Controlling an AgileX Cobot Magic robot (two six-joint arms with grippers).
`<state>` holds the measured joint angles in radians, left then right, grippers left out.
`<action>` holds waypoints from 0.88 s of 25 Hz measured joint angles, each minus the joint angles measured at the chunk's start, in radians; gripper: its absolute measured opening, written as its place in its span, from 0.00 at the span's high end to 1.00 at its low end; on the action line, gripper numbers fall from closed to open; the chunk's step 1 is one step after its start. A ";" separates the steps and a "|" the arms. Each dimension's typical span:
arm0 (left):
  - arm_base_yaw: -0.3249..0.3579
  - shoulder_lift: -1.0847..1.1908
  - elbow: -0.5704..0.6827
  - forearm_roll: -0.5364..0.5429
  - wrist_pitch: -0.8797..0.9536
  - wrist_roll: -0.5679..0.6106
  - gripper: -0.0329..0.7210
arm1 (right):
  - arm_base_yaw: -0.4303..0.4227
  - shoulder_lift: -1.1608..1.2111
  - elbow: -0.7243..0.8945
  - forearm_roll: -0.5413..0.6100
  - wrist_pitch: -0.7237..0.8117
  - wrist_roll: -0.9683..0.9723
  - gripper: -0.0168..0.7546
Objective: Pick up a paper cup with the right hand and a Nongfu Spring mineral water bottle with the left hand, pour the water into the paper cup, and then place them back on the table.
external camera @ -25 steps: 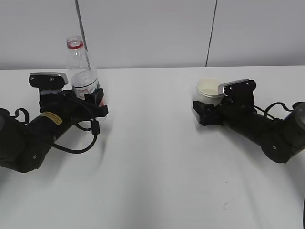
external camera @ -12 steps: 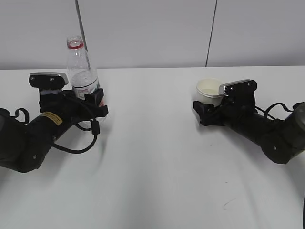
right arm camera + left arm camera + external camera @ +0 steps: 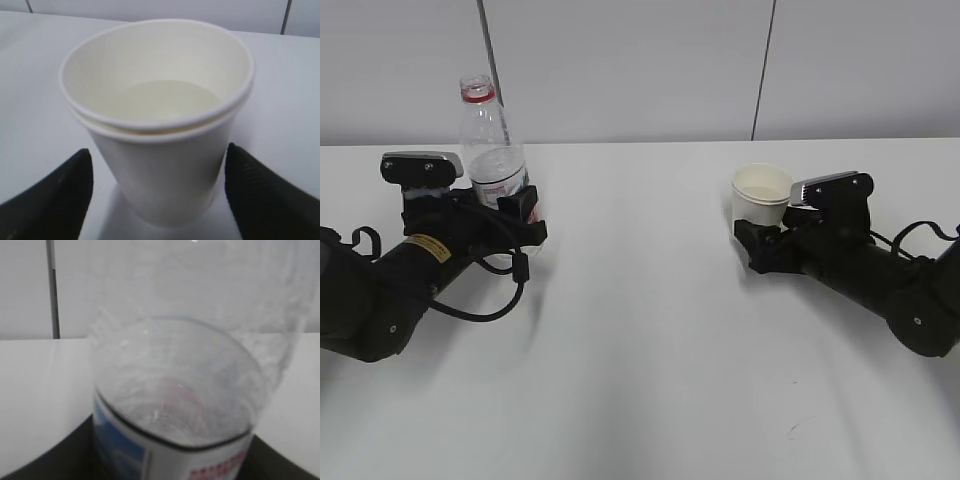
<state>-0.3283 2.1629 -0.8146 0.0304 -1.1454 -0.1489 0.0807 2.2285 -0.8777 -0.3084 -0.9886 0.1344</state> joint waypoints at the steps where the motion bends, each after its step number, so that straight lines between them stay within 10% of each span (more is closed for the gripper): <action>1: 0.000 0.000 0.000 0.000 0.000 0.000 0.45 | 0.000 -0.011 0.014 0.000 0.000 0.000 0.19; 22: 0.000 -0.001 0.000 0.002 0.007 0.001 0.21 | 0.000 -0.352 0.341 0.000 -0.002 0.000 0.21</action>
<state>-0.3283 2.1620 -0.8146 0.0324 -1.1382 -0.1479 0.0807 1.8766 -0.5371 -0.3084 -0.9909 0.1344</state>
